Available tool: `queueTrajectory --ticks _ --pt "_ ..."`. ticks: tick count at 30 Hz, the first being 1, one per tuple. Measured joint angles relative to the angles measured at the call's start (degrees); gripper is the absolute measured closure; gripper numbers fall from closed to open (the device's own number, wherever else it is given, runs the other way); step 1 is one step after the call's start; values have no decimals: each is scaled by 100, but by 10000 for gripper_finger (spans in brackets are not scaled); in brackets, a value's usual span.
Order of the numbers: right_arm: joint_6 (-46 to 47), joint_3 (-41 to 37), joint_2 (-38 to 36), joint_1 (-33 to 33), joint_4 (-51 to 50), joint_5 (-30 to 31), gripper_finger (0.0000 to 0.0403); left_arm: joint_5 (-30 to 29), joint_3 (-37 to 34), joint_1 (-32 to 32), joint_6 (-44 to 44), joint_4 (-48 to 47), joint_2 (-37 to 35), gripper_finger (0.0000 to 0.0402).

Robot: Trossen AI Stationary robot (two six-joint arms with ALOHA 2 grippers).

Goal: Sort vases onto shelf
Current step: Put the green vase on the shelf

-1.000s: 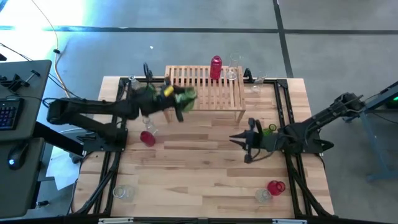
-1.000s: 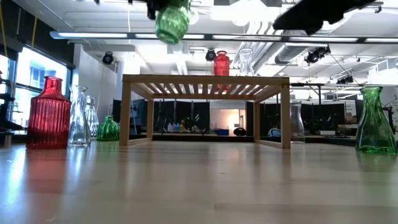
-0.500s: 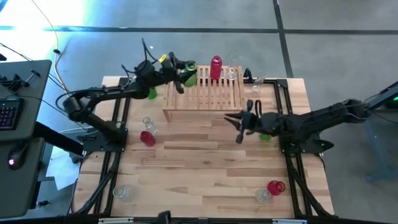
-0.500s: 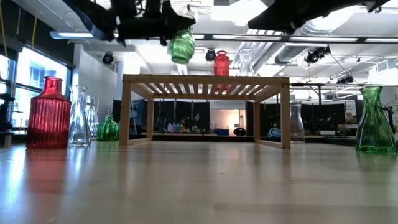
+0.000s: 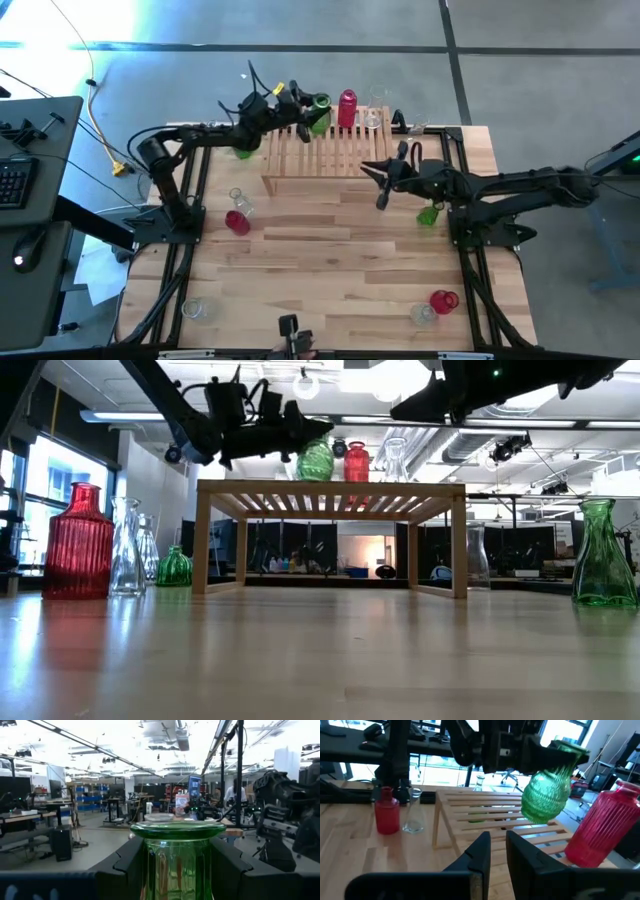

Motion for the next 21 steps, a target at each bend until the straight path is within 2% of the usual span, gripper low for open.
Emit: queueTrajectory --ticks 7,19,21 --pt "-145 0 1 -231 46 -150 361 -8 4 23 6 301 254 250" --pt "-144 0 2 -257 44 -159 361 -24 4 34 66 162 338 250" --pt "-131 0 1 -257 44 -159 361 -24 4 31 106 125 338 240"
